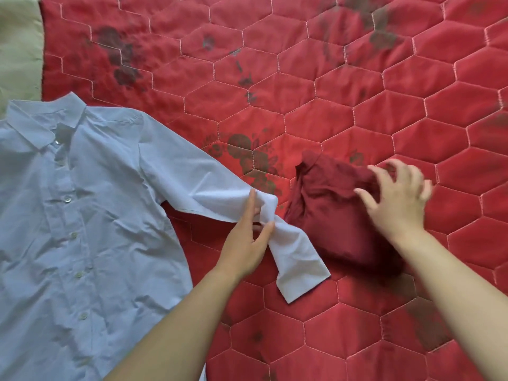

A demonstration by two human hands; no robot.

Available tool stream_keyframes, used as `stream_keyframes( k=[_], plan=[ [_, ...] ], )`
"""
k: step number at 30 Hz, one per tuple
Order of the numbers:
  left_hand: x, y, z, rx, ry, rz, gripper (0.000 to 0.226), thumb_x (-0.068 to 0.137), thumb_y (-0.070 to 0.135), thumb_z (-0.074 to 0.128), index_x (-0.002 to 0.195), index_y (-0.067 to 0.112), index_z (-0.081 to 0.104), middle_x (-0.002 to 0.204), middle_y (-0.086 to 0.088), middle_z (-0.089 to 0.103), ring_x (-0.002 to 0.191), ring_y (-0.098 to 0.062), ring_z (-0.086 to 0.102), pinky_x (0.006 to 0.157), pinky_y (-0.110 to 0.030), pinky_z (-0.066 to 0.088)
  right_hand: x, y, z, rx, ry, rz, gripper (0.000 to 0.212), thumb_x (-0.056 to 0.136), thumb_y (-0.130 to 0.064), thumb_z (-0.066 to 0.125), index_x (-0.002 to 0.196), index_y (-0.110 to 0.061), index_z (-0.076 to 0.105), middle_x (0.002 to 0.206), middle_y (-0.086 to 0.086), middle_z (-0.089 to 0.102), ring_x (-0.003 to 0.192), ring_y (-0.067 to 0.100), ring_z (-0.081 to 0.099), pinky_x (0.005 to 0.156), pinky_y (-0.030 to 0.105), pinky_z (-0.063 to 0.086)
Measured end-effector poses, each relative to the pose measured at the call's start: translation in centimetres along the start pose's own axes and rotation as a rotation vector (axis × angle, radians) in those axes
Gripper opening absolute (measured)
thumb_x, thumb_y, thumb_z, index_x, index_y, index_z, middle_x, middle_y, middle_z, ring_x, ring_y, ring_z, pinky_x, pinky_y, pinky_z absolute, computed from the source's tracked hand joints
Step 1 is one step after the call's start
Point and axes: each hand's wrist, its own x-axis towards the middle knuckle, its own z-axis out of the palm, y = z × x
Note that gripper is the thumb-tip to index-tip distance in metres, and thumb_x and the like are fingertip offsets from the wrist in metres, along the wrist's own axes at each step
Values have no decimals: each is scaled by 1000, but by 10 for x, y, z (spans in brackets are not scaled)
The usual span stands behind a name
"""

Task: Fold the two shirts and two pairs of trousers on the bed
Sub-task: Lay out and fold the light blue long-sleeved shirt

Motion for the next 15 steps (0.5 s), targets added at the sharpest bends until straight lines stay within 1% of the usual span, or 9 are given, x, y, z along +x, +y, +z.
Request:
stream_keyframes(
  k=[1, 3, 5, 6, 8, 10, 12, 13, 15],
  plan=[
    [0, -1, -2, 17, 36, 13, 65, 94, 42, 45, 142, 52, 3, 115, 31, 48, 93, 9, 51, 77, -10, 36, -5, -14, 2, 52, -5, -62, 47, 80, -38, 67, 121, -16, 59, 128, 12, 47, 121, 35, 39, 98, 58, 32],
    [-1, -8, -6, 35, 208, 23, 55, 94, 32, 48, 143, 39, 26, 120, 18, 49, 99, 2, 49, 80, -11, 32, -17, -48, 7, 183, -54, -182, 42, 82, -33, 67, 118, -13, 60, 122, 11, 53, 115, 33, 46, 92, 50, 41],
    [-4, -16, -10, 87, 355, -39, 40, 91, 24, 52, 131, 25, 46, 119, 8, 50, 104, -5, 50, 81, -12, 32, -28, -80, 14, 301, -113, -293, 33, 83, -27, 67, 112, -10, 62, 114, 10, 57, 106, 31, 53, 86, 44, 46],
    [-5, -20, -12, 125, 395, -99, 35, 90, 24, 54, 124, 21, 50, 118, 4, 50, 106, -10, 51, 82, -16, 35, -34, -94, 18, 342, -153, -326, 30, 84, -26, 66, 109, -11, 62, 110, 8, 57, 101, 29, 54, 82, 41, 48],
    [-6, -28, -17, 173, 462, -217, 31, 88, 27, 57, 117, 17, 52, 117, -2, 50, 106, -19, 52, 82, -27, 40, -41, -116, 28, 402, -248, -320, 27, 87, -28, 61, 110, -15, 60, 109, 2, 56, 98, 23, 54, 77, 36, 47],
    [-1, -34, -21, 159, 545, -322, 37, 86, 32, 60, 114, 11, 49, 116, -7, 50, 103, -26, 53, 82, -33, 41, -43, -131, 38, 440, -315, -270, 32, 90, -32, 57, 117, -16, 56, 116, 0, 55, 105, 22, 52, 82, 33, 44],
    [7, -35, -25, 45, 597, -425, 42, 85, 35, 63, 111, 9, 42, 112, -9, 51, 97, -29, 53, 76, -31, 39, -41, -139, 47, 465, -353, -214, 37, 91, -34, 54, 123, -16, 51, 123, 1, 54, 113, 22, 49, 87, 33, 41],
    [12, -35, -25, -40, 602, -450, 41, 85, 34, 63, 109, 10, 38, 107, -9, 52, 93, -28, 53, 72, -30, 36, -41, -141, 49, 479, -369, -184, 39, 91, -35, 52, 125, -16, 48, 124, 0, 54, 114, 23, 49, 87, 33, 41],
    [18, -35, -25, -182, 599, -421, 36, 86, 26, 63, 103, 15, 33, 97, -7, 55, 86, -27, 54, 68, -28, 34, -40, -142, 51, 523, -420, -122, 45, 92, -35, 49, 132, -17, 40, 126, 1, 54, 115, 25, 50, 85, 33, 40]
  ],
)
